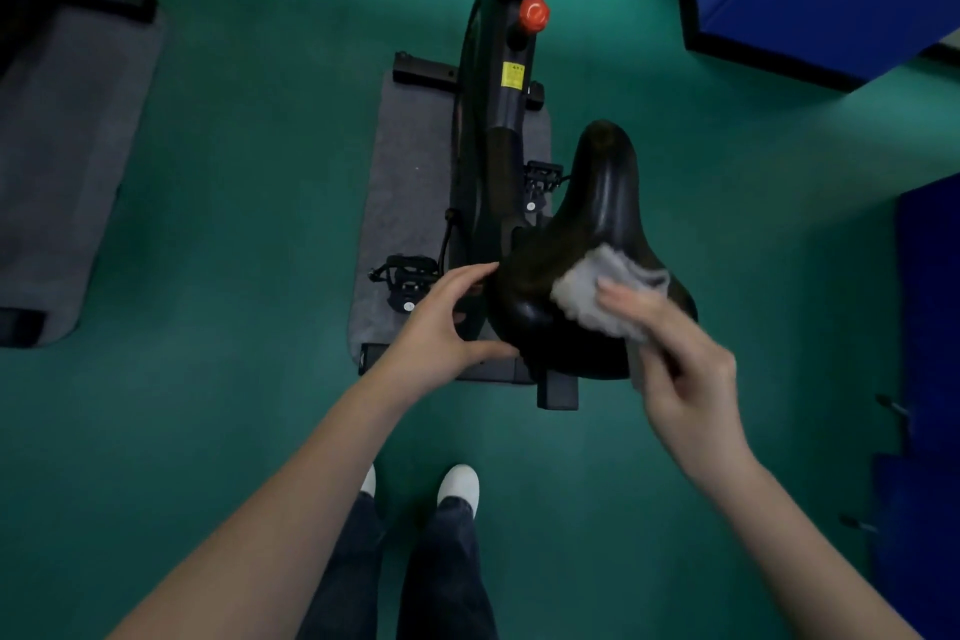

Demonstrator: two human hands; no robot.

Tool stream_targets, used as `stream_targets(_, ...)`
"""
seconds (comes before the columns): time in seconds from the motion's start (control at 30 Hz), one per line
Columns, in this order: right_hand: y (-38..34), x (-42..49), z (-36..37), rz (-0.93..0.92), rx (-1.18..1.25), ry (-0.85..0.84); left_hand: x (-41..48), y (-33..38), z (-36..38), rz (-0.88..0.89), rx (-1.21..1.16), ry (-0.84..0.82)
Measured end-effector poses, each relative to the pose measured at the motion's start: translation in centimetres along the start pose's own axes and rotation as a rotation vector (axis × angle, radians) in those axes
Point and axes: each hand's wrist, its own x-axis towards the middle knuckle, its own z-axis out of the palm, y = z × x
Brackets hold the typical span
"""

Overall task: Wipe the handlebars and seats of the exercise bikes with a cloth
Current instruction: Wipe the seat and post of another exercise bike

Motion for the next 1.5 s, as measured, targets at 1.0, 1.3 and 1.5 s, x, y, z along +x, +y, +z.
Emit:
stream_targets(1.0, 7.5, -4.7, -4.9, 0.557, 0.418, 0.546, -0.8, 0.9, 1.2, -0.099, -0.092, 0.041)
stream_targets(1.3, 5.9, -3.0, 3.5, 0.690, 0.670, 0.833, -1.1, 1.6, 1.8, -0.065, -0.083, 0.109)
stream_targets(1.5, 1.8, -3.4, 6.9, 0.698, 0.534, 1.011, -0.7, 1.5, 1.2, -0.029, 0.006, 0.091)
